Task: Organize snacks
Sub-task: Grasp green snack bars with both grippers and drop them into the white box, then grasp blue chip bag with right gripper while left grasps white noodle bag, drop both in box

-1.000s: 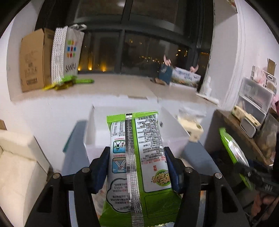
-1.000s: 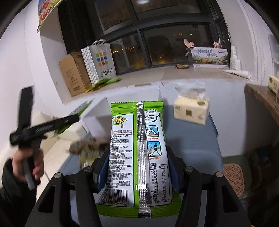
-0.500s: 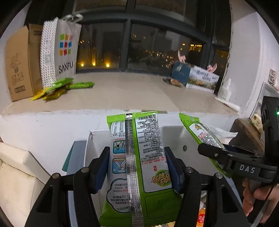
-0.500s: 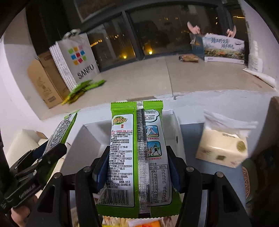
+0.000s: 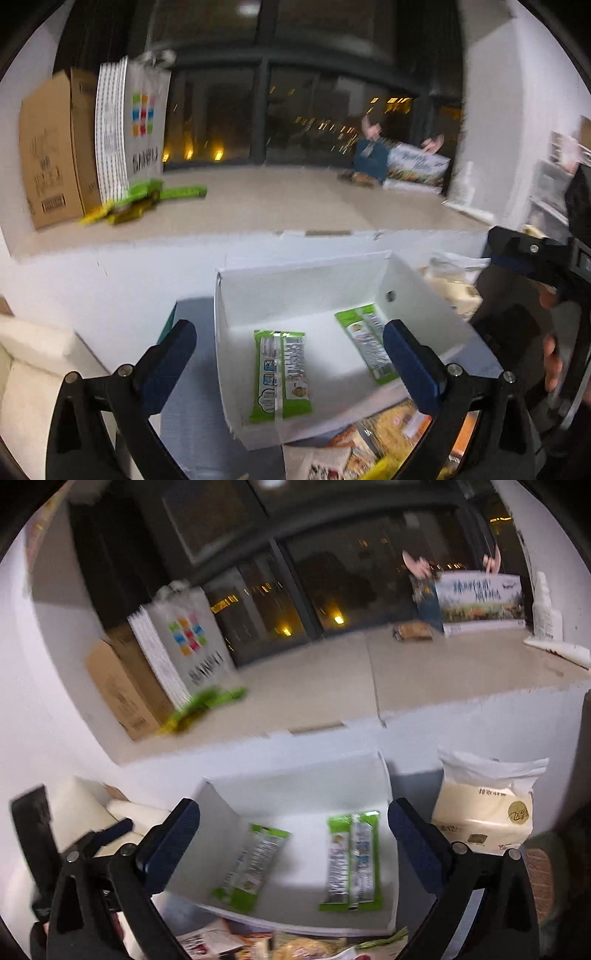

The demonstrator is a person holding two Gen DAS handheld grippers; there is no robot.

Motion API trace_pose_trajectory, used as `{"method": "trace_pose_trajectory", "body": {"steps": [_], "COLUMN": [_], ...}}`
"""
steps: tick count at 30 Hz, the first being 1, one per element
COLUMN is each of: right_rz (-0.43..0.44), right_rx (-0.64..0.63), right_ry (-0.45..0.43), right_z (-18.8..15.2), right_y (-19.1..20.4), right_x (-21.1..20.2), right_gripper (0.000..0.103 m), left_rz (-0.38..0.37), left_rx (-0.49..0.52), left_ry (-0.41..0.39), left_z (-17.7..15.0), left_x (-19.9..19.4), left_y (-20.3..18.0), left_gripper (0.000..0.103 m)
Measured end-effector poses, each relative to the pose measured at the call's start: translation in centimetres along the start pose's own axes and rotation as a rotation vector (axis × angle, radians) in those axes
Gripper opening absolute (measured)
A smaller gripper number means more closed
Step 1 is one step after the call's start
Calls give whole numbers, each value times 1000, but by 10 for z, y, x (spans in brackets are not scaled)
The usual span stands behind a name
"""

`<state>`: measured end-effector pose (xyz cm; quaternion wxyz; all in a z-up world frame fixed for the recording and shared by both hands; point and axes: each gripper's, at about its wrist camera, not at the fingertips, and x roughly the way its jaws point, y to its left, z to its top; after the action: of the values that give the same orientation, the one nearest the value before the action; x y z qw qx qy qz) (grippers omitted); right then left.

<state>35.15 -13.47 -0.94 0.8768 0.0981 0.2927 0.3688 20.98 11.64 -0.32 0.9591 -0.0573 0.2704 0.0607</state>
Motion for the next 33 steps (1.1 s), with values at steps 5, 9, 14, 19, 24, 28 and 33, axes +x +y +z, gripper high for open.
{"method": "trace_pose_trajectory", "body": {"steps": [5, 9, 14, 19, 24, 28, 33], "right_rz": [89, 106, 122, 86, 91, 56, -34], "right_rx": [-91, -193, -147, -131, -122, -147, -180], "right_ry": [10, -13, -23, 17, 114, 164, 211], "right_z": [-20, -56, -114, -173, -207, -213, -215], "right_y": [23, 34, 26, 20, 22, 31, 49], "right_x": [-51, -91, -131, -150, -143, -123, -95], "right_gripper": [103, 103, 103, 103, 103, 103, 103], "left_rz": [-32, -76, -69, -87, -97, -73, -73], "left_rx": [-7, -28, -20, -34, -74, -73, -81], "left_ry": [-4, -52, -91, -77, -72, -66, -51], "left_z": [-30, -60, -98, -125, -131, -135, -140], "left_x": [-65, -114, -150, -165, -172, -175, -172], "left_y": [-7, -12, -30, -32, -26, -25, -22], "left_gripper": [103, 103, 103, 103, 103, 103, 103]}}
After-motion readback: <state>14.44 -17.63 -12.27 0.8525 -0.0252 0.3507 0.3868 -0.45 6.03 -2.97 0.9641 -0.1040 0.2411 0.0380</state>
